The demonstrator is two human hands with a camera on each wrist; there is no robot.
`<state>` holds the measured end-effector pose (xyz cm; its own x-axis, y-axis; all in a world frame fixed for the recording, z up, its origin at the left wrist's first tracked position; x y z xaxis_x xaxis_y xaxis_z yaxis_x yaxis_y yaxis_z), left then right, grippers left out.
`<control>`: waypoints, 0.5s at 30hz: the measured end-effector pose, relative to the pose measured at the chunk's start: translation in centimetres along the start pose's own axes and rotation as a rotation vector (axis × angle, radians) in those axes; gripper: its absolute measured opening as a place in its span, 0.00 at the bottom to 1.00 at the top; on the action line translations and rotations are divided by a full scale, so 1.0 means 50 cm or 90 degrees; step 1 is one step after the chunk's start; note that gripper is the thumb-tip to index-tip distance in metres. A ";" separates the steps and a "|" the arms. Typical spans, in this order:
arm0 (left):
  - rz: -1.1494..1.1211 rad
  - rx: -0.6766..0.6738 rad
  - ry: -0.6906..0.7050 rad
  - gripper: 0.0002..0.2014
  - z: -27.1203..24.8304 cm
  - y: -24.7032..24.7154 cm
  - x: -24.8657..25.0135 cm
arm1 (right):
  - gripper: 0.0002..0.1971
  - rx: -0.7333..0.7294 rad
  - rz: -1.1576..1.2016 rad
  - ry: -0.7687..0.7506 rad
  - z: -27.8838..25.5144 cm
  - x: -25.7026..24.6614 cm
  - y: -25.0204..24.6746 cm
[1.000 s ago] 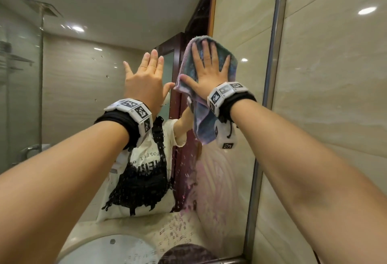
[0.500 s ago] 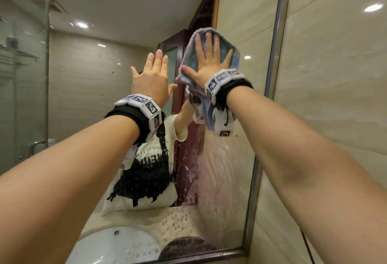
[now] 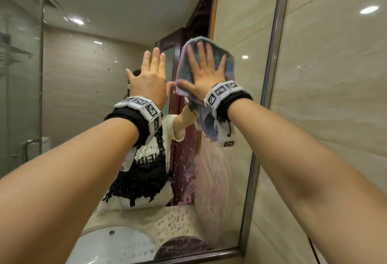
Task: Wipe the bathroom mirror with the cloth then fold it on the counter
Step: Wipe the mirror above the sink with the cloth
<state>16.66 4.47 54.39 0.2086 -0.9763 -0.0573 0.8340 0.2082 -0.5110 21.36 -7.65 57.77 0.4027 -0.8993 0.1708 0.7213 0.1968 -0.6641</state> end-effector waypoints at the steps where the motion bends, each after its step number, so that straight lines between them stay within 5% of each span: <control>1: 0.003 0.001 0.000 0.35 0.000 0.000 -0.001 | 0.48 -0.014 -0.020 -0.041 -0.007 -0.012 0.009; 4: 0.005 -0.001 0.000 0.35 -0.002 0.000 -0.002 | 0.48 -0.018 -0.029 -0.055 -0.004 0.006 0.007; 12: -0.001 0.005 -0.001 0.34 -0.007 -0.001 0.005 | 0.47 0.147 0.228 0.377 -0.024 0.189 -0.035; 15: -0.007 0.013 -0.003 0.34 -0.005 0.003 0.005 | 0.47 0.181 0.232 0.413 -0.034 0.168 -0.023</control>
<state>16.70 4.26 54.11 0.2017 -0.9783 -0.0480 0.8467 0.1988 -0.4935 22.94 -16.08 58.74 0.2950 -0.7898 -0.5377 0.7588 0.5357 -0.3705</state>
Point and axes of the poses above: each hand's wrist, its own z-axis towards the middle knuckle, its own y-axis out of the palm, x = y × z, the point moved 8 cm from there along z, towards the middle knuckle, and after that the axes turned 9 degrees about z, right-handed, at the moved point
